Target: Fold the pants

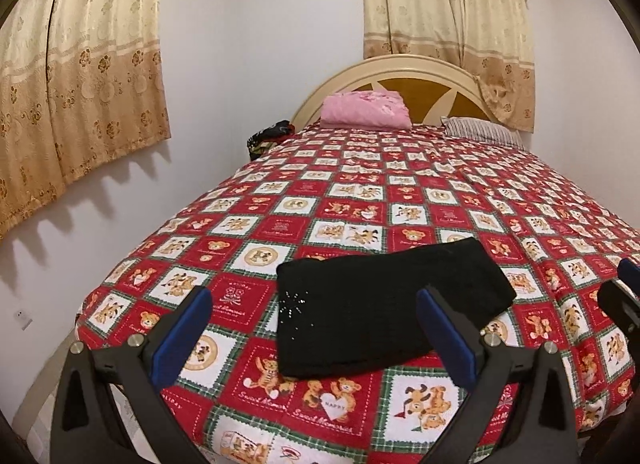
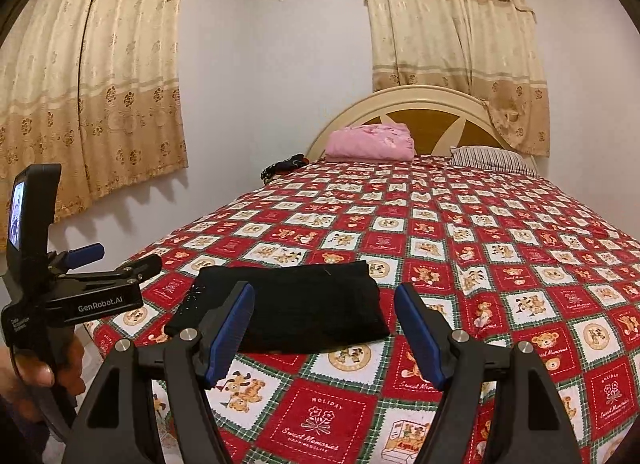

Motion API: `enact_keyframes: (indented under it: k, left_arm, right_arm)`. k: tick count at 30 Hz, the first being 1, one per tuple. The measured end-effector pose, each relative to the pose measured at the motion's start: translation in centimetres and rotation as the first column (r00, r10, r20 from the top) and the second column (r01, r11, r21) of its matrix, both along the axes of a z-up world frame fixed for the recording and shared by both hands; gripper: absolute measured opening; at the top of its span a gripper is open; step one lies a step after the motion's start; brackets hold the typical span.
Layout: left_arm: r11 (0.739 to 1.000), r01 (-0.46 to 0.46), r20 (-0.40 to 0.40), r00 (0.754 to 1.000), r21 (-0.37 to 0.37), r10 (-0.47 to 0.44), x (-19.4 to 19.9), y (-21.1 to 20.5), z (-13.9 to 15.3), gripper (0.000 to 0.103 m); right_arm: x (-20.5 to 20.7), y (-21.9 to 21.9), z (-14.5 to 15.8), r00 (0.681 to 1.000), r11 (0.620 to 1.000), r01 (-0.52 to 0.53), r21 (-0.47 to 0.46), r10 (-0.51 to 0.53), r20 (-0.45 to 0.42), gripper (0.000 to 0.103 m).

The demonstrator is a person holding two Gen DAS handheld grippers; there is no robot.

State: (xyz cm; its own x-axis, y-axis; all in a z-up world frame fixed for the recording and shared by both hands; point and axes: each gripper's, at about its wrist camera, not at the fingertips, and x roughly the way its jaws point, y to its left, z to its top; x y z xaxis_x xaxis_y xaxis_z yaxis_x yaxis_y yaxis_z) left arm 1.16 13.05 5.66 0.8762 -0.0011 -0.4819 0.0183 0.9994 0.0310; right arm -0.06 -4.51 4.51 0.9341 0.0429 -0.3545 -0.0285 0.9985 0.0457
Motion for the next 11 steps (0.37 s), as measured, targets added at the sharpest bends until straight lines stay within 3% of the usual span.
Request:
enact_keyframes:
  k: [5, 11]
  left_arm:
    - [1.0, 0.018, 0.018, 1.0, -0.023, -0.018, -0.26, -0.04, 0.26, 0.103]
    - [0.999, 0.003, 0.018, 1.0, 0.037, -0.004, -0.2, -0.75, 0.27, 0.103]
  right_arm:
    - [-0.05, -0.09, 0.02, 1.0, 1.0, -0.003, 0.005, 0.003, 0.002, 0.074]
    - [0.19, -0.32, -0.1, 1.0, 1.0, -0.001, 0.019, 0.001, -0.008, 0.074]
